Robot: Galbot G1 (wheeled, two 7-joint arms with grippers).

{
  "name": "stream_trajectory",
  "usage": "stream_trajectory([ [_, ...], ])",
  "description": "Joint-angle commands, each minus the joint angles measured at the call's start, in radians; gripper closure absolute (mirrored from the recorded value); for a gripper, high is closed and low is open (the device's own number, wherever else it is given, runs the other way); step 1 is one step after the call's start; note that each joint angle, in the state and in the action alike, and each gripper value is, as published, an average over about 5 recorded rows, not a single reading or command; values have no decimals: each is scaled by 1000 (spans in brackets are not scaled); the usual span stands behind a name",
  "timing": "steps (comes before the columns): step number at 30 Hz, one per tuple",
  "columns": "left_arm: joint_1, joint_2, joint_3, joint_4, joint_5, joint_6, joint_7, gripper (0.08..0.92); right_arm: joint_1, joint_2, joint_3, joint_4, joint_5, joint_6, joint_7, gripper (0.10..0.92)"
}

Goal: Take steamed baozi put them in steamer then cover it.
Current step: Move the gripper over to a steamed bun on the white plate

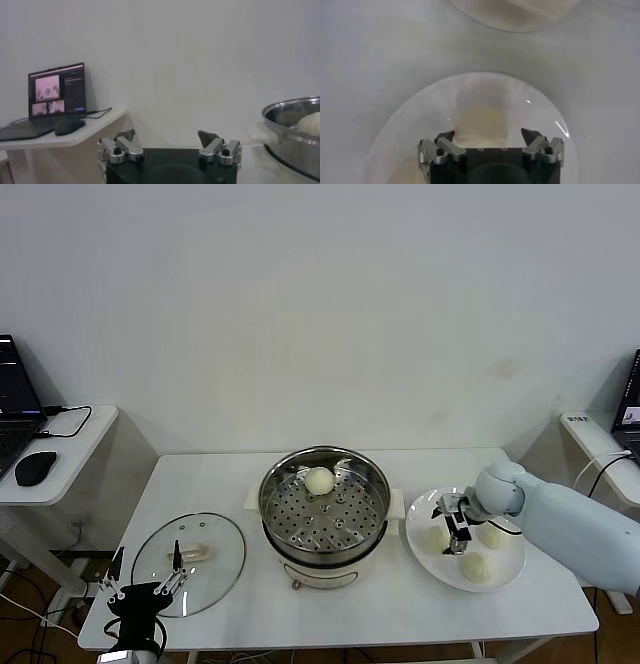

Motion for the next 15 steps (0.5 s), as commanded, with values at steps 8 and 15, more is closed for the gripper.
stream_trajectory([
  [8, -1, -2, 1, 0, 0, -1, -1, 177, -9, 22, 5, -23, -15, -3, -9, 317],
  [15, 0, -4, 2, -4, 0, -1, -1, 177, 7, 7, 11, -11, -1, 2, -27, 371],
])
